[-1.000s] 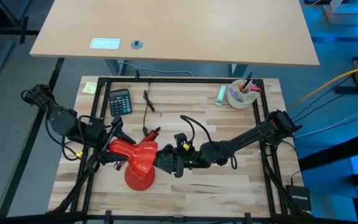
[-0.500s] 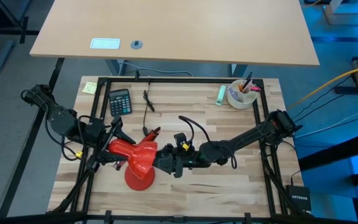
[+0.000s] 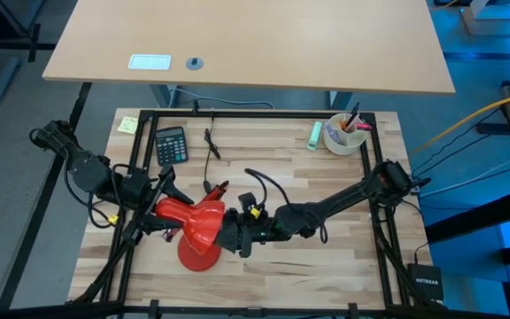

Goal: Screw lightbulb
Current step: Remove the light bulb from orange desk lamp

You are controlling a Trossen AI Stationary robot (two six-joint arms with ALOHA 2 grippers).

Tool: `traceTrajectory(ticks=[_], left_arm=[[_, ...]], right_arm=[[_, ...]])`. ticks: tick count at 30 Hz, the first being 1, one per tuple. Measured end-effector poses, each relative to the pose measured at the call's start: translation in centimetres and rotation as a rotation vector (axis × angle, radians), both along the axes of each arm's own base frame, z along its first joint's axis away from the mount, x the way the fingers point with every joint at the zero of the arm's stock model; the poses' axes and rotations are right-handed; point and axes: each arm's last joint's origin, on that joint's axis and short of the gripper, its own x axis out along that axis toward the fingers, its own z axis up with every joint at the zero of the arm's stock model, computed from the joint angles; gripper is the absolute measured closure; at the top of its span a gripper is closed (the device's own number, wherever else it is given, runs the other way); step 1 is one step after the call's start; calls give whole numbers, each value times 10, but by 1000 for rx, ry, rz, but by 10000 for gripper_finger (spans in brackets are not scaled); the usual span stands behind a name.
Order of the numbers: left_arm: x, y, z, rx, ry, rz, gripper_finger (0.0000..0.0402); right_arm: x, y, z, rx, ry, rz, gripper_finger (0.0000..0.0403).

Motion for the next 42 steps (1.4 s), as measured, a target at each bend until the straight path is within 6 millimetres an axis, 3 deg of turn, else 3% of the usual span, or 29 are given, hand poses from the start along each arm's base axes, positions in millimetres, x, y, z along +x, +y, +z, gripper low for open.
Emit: traceTrajectory(ticks=[15,23,42], left_arm=[[-2,-3,0,4,2,-24,149],[-2,-2,0,5,4,-22,149],[-2,-3,0,19,-12,-24,149]], right_arm=[[8,-13,1,-46,-13,105,77],[14,-33,3,-59,-21,237,77],[-2,2,5,-262,-8,-15,77]])
